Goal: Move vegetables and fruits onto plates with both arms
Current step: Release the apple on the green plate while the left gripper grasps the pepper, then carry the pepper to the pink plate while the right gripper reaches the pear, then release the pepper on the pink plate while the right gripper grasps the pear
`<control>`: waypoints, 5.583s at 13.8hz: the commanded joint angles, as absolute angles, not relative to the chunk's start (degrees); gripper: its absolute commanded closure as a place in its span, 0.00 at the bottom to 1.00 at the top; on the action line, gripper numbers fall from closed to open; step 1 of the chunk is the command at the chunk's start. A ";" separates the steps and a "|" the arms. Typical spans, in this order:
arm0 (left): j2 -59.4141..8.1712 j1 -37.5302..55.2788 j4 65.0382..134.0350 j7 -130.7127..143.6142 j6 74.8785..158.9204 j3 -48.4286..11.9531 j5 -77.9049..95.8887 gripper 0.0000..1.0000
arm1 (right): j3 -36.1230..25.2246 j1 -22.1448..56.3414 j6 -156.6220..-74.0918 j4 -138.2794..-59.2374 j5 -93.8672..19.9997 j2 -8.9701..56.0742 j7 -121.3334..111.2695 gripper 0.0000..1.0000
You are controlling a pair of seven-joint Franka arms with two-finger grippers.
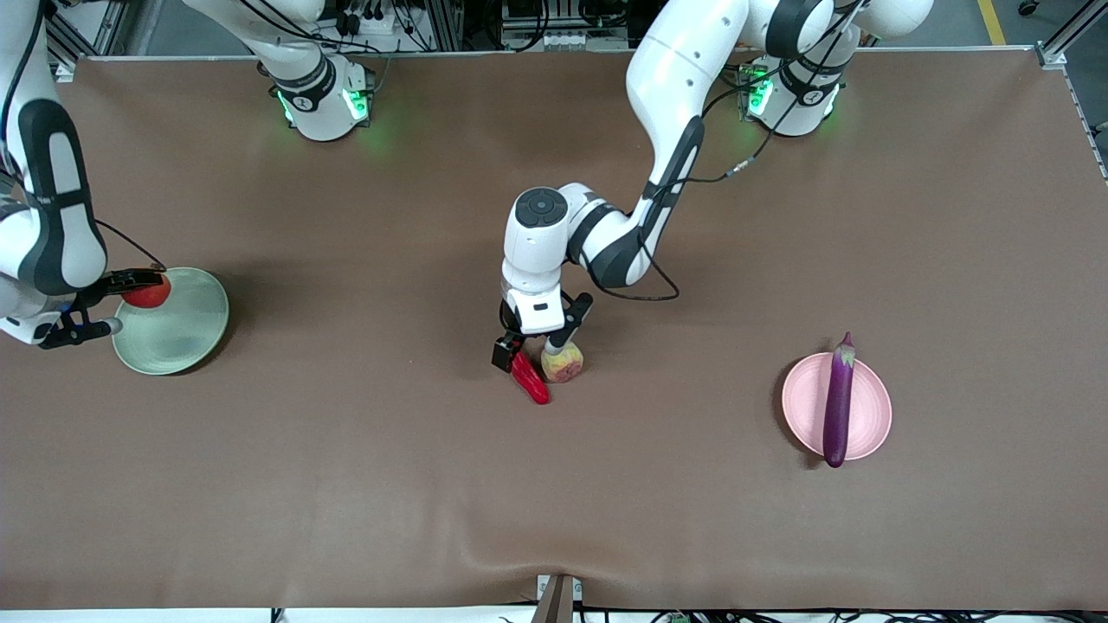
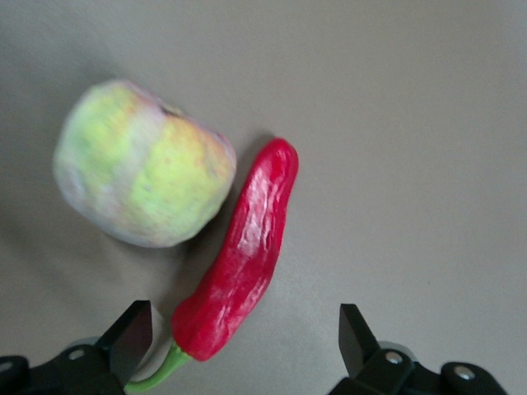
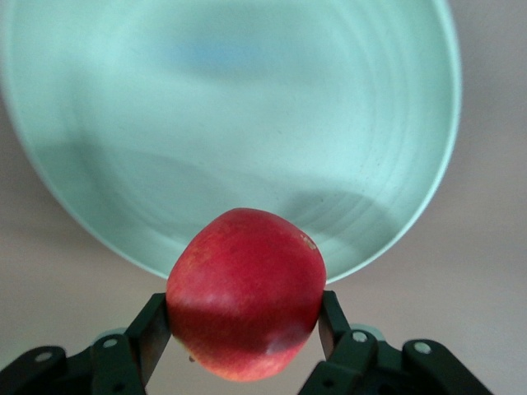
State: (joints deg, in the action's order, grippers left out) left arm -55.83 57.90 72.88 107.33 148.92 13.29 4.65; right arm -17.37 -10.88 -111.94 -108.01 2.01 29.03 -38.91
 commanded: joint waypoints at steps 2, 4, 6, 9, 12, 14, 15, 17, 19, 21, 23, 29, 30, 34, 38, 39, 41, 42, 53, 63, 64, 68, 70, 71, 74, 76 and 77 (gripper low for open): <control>-58.70 60.38 70.75 108.37 151.86 15.91 3.34 0.00 | -16.70 -10.81 -115.22 -108.72 -0.61 30.75 -41.57 0.97; -59.85 61.78 71.10 109.07 154.42 17.66 2.46 0.00 | -16.61 -10.46 -114.61 -108.11 -0.70 30.76 -41.31 0.00; -60.81 61.96 71.10 109.25 154.77 18.10 2.29 0.00 | -16.61 -10.20 -109.55 -104.71 -0.97 30.50 -40.87 0.00; -63.89 63.27 71.10 109.34 158.29 20.74 2.29 0.00 | -16.70 -9.06 -93.47 -95.30 -4.39 30.59 -37.47 0.00; -63.72 63.37 71.10 110.04 158.29 21.01 2.20 0.69 | -16.61 -5.46 -85.37 -90.81 -4.57 30.24 -29.55 0.00; -63.02 63.81 71.28 109.95 157.94 21.09 -0.42 1.00 | -16.61 -3.44 -79.14 -86.86 -6.67 30.15 -23.59 0.00; -62.67 63.90 71.63 110.04 157.68 21.09 -1.05 1.00 | -16.52 -2.38 -76.32 -84.92 -7.38 30.15 -20.16 0.00; -60.13 64.07 71.72 110.04 154.45 21.09 -1.05 1.00 | -16.52 -0.71 -72.70 -82.98 -10.27 30.06 -15.75 0.00; -56.27 63.81 71.72 110.04 149.70 21.01 -0.79 1.00 | -16.44 0.87 -68.05 -79.82 -12.99 30.06 -10.40 0.00; -52.31 62.67 71.72 109.78 145.30 21.01 -0.44 1.00 | -16.35 2.89 -65.40 -77.88 -17.12 29.97 -2.85 0.00; -48.27 59.69 71.72 108.73 140.65 20.22 -0.35 1.00 | -16.26 5.26 -64.60 -77.52 -22.99 29.53 6.81 0.00; -43.77 48.80 72.07 89.59 125.97 17.40 6.76 1.00 | -16.35 18.43 -76.17 -79.44 -34.61 29.44 31.86 0.00; -43.77 47.04 72.24 86.52 124.03 17.40 6.85 1.00 | -16.43 21.76 -79.68 -80.76 -35.85 29.44 35.47 0.00; -43.86 40.27 73.21 68.61 117.96 17.40 6.94 1.00 | -16.35 32.93 -96.11 -83.93 -37.43 30.49 53.74 0.00; -43.86 35.17 73.56 41.82 110.85 17.40 6.86 1.00 | -16.35 40.24 -114.13 -86.75 -41.92 33.56 66.94 0.00; -43.77 34.29 74.09 35.22 110.05 17.49 6.94 1.00 | -16.35 41.47 -118.09 -86.66 -41.92 35.05 70.45 0.00; -43.68 32.44 75.23 25.10 109.86 17.49 6.86 1.00 | -16.26 44.02 -126.87 -86.57 -43.06 37.26 75.48 0.00; -43.59 31.65 75.58 20.61 109.60 17.58 6.68 1.00 | -16.26 45.16 -129.87 -86.57 -43.15 38.40 76.72 0.00; -44.74 25.84 79.62 0.26 106.00 17.93 4.66 1.00 | -14.16 50.62 -147.72 -86.48 -43.16 47.63 80.33 0.00; -45.61 25.40 80.42 0.62 106.00 17.84 0.00 1.00 | -13.53 48.18 -140.23 -84.56 -42.37 47.47 79.37 1.00; -46.05 25.40 80.51 0.62 106.00 17.84 -0.09 1.00 | -13.80 47.29 -135.57 -84.20 -41.75 46.94 78.84 1.00; -46.32 25.66 80.95 0.97 105.82 17.84 0.00 0.99 | -18.70 42.99 -113.10 -84.29 -41.40 39.66 65.62 1.00; -46.23 25.58 80.51 0.88 105.91 17.84 0.00 0.96 | -25.10 42.10 -97.81 -84.72 -40.26 36.84 52.80 1.00; -46.06 25.58 80.42 0.88 105.91 17.93 0.00 0.92 | -28.88 42.10 -91.38 -84.81 -38.34 36.30 45.69 1.00; -45.62 25.49 80.42 0.79 105.91 17.93 0.09 0.01 | -37.59 42.01 -80.44 -87.35 -30.78 34.29 23.11 1.00; -45.44 25.58 80.25 0.88 105.82 17.93 0.09 0.00 | -44.09 42.01 -79.10 -90.77 -26.48 33.40 4.23 1.00; -45.27 25.49 80.24 0.79 105.65 17.93 0.09 0.00 | -46.99 41.84 -79.36 -92.36 -24.63 33.49 -4.48 1.00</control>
State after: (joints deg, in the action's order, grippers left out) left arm -46.55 25.47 79.91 0.22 106.26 18.03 1.22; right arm -42.22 41.20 -79.22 -87.19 -28.13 35.69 13.13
